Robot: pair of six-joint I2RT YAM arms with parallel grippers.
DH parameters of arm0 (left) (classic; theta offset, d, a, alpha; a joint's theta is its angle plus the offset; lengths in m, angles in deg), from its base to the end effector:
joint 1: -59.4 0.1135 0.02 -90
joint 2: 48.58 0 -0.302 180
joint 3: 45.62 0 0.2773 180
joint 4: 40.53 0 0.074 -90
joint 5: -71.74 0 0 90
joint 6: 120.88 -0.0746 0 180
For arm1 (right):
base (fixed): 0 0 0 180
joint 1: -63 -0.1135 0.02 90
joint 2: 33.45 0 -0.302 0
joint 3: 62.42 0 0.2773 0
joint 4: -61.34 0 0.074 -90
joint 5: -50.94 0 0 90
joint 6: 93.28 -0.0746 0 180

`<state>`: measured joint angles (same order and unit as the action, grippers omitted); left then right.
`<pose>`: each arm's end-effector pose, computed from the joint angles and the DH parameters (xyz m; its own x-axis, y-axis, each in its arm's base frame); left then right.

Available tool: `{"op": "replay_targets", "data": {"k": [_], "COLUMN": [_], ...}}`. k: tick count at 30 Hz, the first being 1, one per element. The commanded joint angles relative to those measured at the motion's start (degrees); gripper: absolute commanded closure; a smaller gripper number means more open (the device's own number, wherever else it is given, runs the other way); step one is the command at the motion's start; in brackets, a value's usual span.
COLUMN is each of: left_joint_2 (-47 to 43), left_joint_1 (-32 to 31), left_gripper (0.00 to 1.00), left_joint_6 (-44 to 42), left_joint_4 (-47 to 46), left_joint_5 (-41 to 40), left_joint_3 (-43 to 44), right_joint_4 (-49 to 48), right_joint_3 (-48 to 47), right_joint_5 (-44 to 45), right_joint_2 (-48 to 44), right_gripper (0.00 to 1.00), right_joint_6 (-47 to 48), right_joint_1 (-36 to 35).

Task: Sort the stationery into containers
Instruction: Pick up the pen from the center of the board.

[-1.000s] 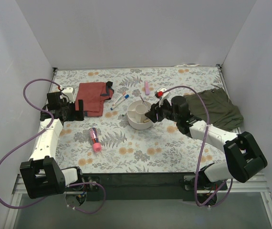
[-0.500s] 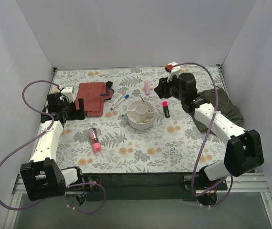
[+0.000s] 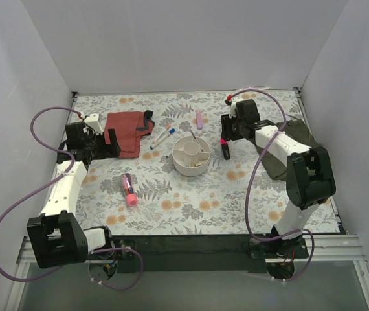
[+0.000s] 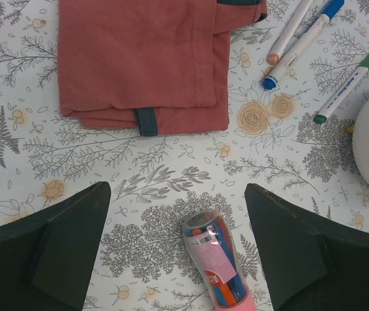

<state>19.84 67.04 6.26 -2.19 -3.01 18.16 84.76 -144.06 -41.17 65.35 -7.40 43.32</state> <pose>0.2921 0.0194 0.2724 -0.5763 -0.6650 -0.4749 -0.3582 0.7279 -0.5847 0.4171 0.1521 0.2335 -0.6370 -0.1516 -0.7558 -0.3179 0.9449 0.0785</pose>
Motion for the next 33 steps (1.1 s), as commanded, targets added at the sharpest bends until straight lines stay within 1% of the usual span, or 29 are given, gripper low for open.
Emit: {"op": "replay_targets", "data": {"k": [1, 4, 9, 13, 16, 23, 26, 29, 30, 32, 33], "left_joint_2": [0.8, 0.2, -2.1, -2.3, -2.2, -2.8, -2.6, -2.2, -2.2, -2.0, -2.1], "left_joint_1": [-0.2, -0.2, -0.4, -0.7, -0.7, -0.7, -0.7, -0.8, -0.7, -0.7, -0.8], "left_gripper": [0.14, 0.14, 0.14, 0.14, 0.14, 0.14, 0.14, 0.14, 0.14, 0.14, 0.14], "left_joint_6": [-1.4, -1.2, -0.4, -0.9, 0.1, -0.5, -0.9, -0.8, -0.6, -0.5, -0.3], "left_joint_4": [1.7, 2.4, 2.9, 2.5, 1.8, 1.8, 2.2, 2.3, 2.3, 2.2, 1.8], "left_joint_5": [2.2, 1.9, 4.9, 4.6, 2.5, 1.8, 1.6, 1.8, 2.3, 2.7, 2.9], "left_joint_3": [2.4, 3.0, 2.4, 2.0, 1.7, 1.3, 1.5, 1.4, 1.4, 1.5, 1.4], "right_joint_4": [0.9, 1.2, 1.7, 1.8, 1.5, 0.9, 0.6, 0.2, 0.2, 0.2, 0.2], "right_joint_3": [-5.7, -7.0, -6.2, -6.3, -7.5, -11.0, -11.0, -10.2, -9.4, -8.5, -7.5], "right_joint_5": [-1.0, 0.9, 4.7, 3.7, 4.3, 4.0, 3.3, 3.1, 3.1, 3.1, 3.2], "right_joint_2": [3.4, 5.3, 6.8, 8.7, 10.5, 15.0, 16.5, 16.9, 16.8, 15.8, 15.5], "right_gripper": [0.47, 0.45, 0.44, 0.44, 0.44, 0.44, 0.44, 0.56, 0.65, 0.71, 0.77], "right_joint_6": [-0.4, 0.5, 1.4, 1.0, 1.0, 0.3, 0.3, 0.3, 0.5, 0.5, 0.6], "right_joint_1": [-0.4, -0.6, -0.6, -0.5, -0.9, -1.0, -0.9, -1.2, -1.2, -1.6, -1.6]}}
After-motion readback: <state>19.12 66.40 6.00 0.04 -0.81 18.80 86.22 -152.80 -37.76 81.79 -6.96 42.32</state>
